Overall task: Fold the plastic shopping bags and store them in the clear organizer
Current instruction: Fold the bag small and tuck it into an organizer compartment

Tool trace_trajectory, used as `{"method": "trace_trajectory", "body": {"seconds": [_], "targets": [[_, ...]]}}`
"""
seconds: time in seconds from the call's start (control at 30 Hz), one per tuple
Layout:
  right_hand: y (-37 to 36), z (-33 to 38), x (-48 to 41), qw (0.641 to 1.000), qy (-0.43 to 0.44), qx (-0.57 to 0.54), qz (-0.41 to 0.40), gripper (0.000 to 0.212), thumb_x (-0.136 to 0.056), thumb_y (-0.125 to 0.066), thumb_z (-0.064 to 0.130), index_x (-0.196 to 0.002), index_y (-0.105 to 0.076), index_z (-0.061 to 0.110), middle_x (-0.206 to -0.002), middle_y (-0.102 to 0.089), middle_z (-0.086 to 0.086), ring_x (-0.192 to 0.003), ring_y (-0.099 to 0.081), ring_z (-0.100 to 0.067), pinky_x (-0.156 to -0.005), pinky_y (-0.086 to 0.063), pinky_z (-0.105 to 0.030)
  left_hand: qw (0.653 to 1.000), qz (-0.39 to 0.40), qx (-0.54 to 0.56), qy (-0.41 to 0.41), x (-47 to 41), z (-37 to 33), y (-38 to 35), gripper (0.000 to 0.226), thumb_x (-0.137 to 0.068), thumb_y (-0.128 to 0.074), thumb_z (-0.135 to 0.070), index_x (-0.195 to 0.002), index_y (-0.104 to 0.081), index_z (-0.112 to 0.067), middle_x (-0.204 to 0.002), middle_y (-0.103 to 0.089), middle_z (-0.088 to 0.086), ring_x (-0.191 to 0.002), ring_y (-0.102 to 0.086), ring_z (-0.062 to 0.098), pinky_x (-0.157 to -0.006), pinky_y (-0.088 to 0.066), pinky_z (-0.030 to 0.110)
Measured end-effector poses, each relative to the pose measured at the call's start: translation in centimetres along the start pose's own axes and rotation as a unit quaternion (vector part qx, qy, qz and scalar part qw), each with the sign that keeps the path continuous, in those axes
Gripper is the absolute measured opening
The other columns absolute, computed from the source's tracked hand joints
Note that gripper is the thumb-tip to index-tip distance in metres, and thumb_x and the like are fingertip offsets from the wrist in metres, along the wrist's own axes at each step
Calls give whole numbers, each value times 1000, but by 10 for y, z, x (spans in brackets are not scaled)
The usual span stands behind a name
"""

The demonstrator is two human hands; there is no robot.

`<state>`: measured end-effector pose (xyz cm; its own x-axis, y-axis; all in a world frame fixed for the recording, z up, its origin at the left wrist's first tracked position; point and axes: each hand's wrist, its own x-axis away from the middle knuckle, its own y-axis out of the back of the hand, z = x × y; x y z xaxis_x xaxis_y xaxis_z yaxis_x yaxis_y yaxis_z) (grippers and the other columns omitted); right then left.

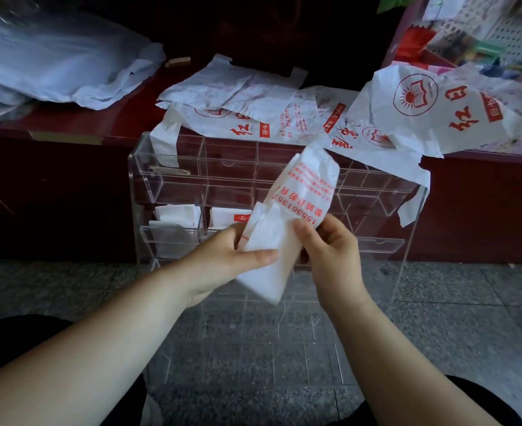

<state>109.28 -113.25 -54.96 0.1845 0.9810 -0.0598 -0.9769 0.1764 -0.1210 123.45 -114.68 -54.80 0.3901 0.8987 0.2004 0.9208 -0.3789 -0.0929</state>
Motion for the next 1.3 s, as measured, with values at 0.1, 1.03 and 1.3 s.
{"method": "trace_trajectory", "body": {"seconds": [0.1, 1.03, 1.3], "targets": [[6, 0, -5, 999, 14, 23, -44, 20, -88, -54, 4, -73, -59, 16, -53, -60, 14, -49, -49, 2, -46, -41, -15, 998, -13, 22, 57, 0, 7, -4, 5, -82, -59, -4, -81, -60, -8, -66, -68, -2, -55, -63, 5, -46, -49, 16], [11, -4, -11, 995, -55, -83, -18, 14, -89, -52, 9, -84, -63, 17, -78, -68, 8, -78, -62, -10, -73, -52, -31, 981, -175, -32, -75, -10, 10, 0, 31, -80, -61, 4, -61, -65, -20, -52, -65, -12, -48, -56, -4, -50, -45, 11], [11, -5, -10, 996, -64, -43, -39, 20, -86, -56, 0, -76, -62, 17, -70, -67, 8, -69, -62, -9, -70, -54, -29, 997, -73, 27, -3, -6, 8, -4, 14, -87, -50, -34, -86, -57, -21, -66, -67, -4, -58, -62, 8, -53, -48, 20]]}}
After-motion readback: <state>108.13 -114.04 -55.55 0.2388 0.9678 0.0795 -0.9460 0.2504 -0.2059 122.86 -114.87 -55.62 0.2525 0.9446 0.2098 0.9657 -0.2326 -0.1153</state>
